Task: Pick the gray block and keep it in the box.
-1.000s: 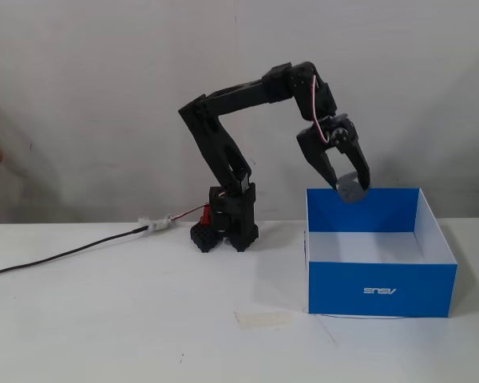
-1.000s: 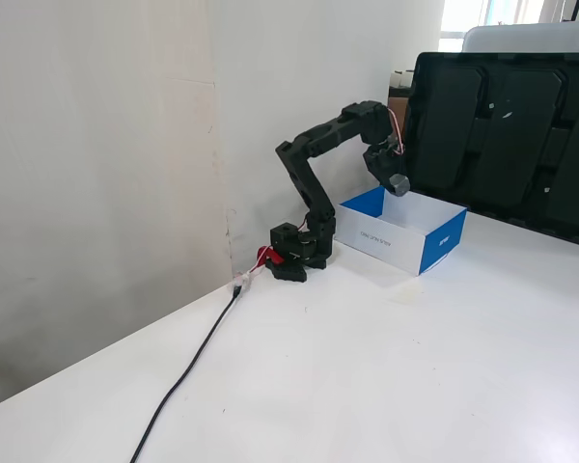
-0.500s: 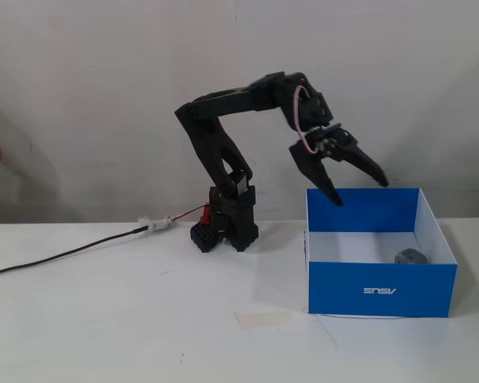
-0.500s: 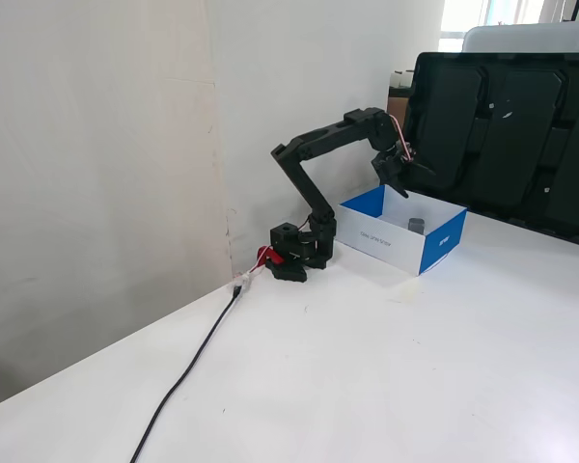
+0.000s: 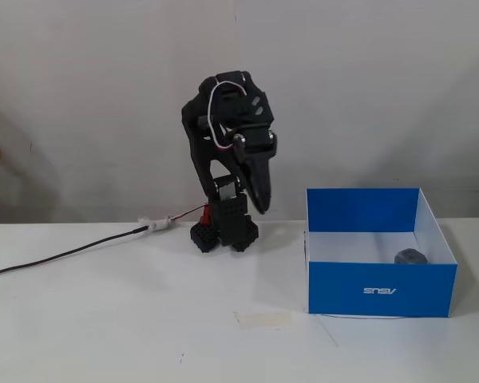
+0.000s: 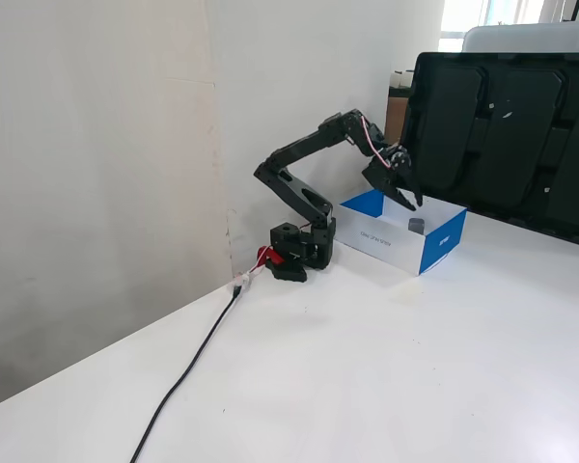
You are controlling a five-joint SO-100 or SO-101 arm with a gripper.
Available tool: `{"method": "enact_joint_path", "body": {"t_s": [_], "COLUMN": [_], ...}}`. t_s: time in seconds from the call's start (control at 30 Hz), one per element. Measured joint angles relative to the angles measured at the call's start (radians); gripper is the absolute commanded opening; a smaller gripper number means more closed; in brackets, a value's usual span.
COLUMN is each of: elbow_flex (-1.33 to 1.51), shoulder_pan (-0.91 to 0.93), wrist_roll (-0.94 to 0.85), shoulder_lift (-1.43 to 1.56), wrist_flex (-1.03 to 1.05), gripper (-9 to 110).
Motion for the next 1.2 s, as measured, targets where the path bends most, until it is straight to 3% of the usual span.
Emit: {"method": "enact_joint_path", "body": {"t_s": [0.2, 0.6, 0.8, 1.2], "elbow_flex": [0.238, 0.785, 0.997, 1.092], "shoulder_pan": [0.249, 0.44, 0.466, 0.474], "wrist_roll": [-0.038, -0.127, -0.152, -0.179], "shoulder_lift": [0.184, 0.515, 0.862, 0.908], "wrist_flex": [-0.149, -0.36, -0.301, -0.195], "gripper": [0, 0, 0, 0]}}
